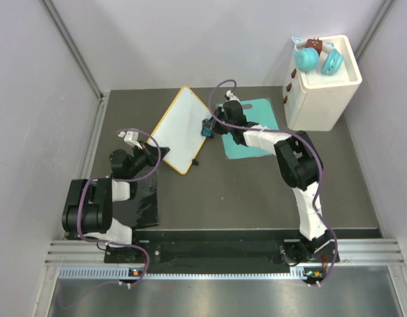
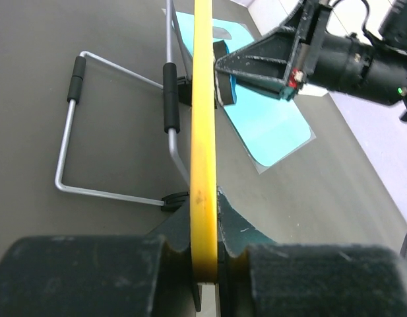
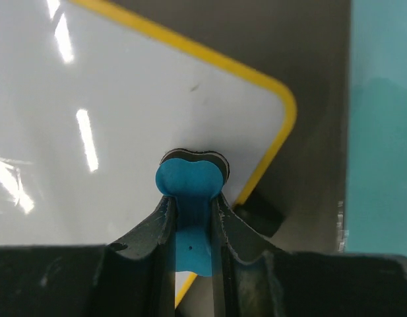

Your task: Erase the whiteboard

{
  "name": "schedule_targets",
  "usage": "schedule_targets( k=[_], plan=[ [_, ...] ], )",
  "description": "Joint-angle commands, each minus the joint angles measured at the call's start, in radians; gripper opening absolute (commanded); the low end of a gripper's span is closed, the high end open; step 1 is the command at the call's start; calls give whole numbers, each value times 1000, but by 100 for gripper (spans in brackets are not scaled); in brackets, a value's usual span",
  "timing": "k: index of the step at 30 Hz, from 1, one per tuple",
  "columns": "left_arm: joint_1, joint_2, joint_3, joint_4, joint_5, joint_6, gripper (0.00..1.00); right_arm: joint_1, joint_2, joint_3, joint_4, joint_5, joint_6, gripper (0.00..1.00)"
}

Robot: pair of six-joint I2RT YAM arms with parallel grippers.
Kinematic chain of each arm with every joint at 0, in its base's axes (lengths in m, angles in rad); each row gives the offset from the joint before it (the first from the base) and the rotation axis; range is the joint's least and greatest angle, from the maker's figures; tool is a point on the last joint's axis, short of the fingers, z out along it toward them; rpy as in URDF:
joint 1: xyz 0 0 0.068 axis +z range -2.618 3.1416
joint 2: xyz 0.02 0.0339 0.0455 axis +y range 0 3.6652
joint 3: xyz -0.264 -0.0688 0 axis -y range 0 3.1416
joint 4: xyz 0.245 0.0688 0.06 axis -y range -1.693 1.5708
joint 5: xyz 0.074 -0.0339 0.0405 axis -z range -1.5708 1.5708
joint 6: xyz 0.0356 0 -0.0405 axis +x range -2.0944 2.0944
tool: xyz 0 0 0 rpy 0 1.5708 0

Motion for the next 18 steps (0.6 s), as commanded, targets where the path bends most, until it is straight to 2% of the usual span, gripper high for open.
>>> schedule_targets(
  k=[1,7,18],
  plan=[
    [-34,17,5,11,151,57,0,-34,-81,-19,-10,15,-59,0],
    [-35,11,13,0,150,51,0,-41,-160,-111,62,4,-74,0],
    [-35,25,18,-3,155,50,0,26,-134,-171,203,-68,-27,0]
  ],
)
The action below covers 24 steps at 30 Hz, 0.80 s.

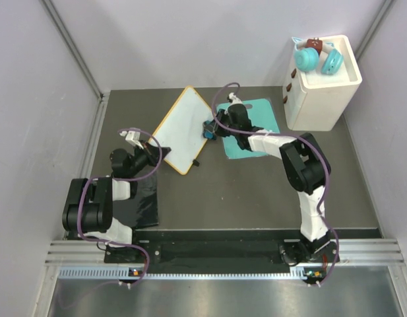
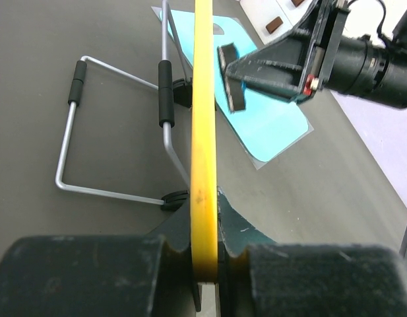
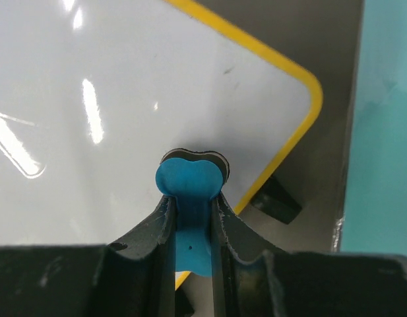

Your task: Erase the whiteboard

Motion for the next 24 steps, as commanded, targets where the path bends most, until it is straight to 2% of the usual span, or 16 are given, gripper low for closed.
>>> schedule_targets(
  k=[1,6,12,18,22,23,24],
  plan=[
    [-29,18,10,-11,119,14,0,65,-37,-33,113,-19,4,0],
    [-29,13,7,-13,118,13,0,125,46,-23,151,-37,14,0],
    [-29,16,10,-13,121,11,0,211,67,-72,188,-14,0,0],
    [-30,18,10,-7,127,9,0,231,89,-118,222,24,40,0],
    [-29,19,8,-5,130,13,0,227,60,-148,191,160,54,0],
    [-29,18,8,-7,130,12,0,228,20,-170,202,276,62,0],
    [-29,22,10,-7,130,12,0,233,1,-197,231,328,62,0]
  ],
)
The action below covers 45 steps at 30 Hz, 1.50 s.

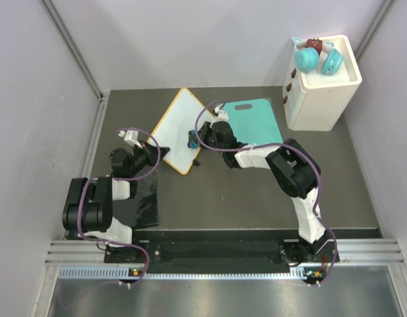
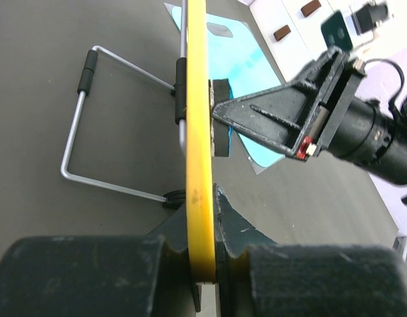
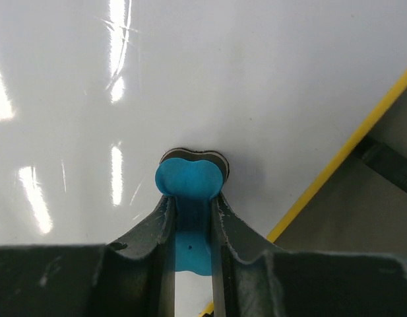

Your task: Erase the whiteboard

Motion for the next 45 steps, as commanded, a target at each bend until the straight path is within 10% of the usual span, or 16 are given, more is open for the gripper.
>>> schedule_targets(
  k=[1,27,45],
  plan=[
    [-31,18,6,19,163,69,0,65,-47,-133,40,271,21,0],
    [-33,24,12,19,169,66,0,8,-124,-89,103,333,-19,0],
    [-33,-8,63,-85,149,40,0,-101,-423,-302,-479,146,-56,0]
  ],
)
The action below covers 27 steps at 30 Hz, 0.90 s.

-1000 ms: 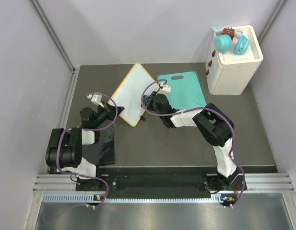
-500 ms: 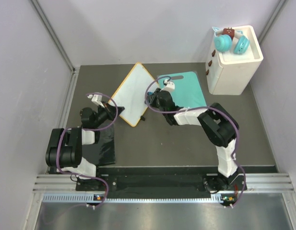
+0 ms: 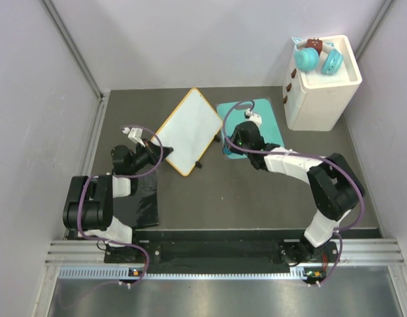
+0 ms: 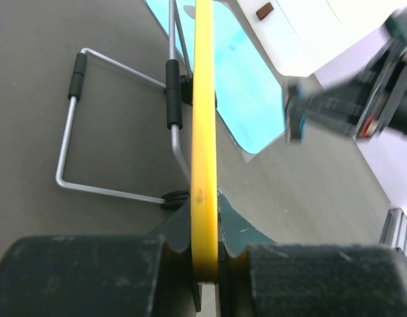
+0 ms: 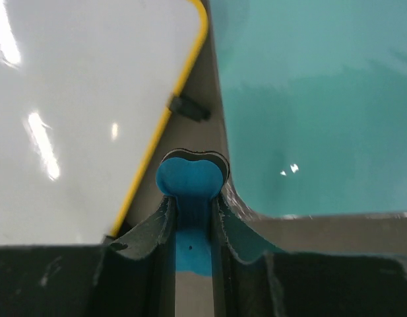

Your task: Erase the whiteboard

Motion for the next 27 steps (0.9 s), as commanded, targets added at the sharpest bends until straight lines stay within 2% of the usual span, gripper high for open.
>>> schedule_targets(
  k=[1,11,14,15,17,18,19,21,26,27],
  plan=[
    [-21,-32,24,-63,64,4,0,7,-12,-72,-116,-102,-20,0],
    [-21,-86,31,-129,-2,0,1,8,35,-124,-139,-213,-22,2],
    [-23,-81,34,-134,-3,-8,6,7,54,-133,-121,-255,-37,16],
    [-21,-81,34,-136,-2,-8,10,7,57,-141,-115,-283,-46,29],
    [-20,-78,42,-152,0,0,18,8,57,-159,-96,-297,-46,36],
    [-21,-78,42,-157,0,3,20,7,54,-169,-85,-303,-42,42],
    [-20,-79,42,-166,-2,10,24,7,49,-175,-81,-302,-42,43],
    [-21,-82,47,-175,-3,12,26,7,41,-187,-76,-297,-39,48],
    [-21,-87,53,-182,-6,14,28,7,28,-190,-84,-294,-37,50],
    [-20,-87,53,-183,-10,14,29,7,25,-192,-82,-292,-40,54]
  ],
)
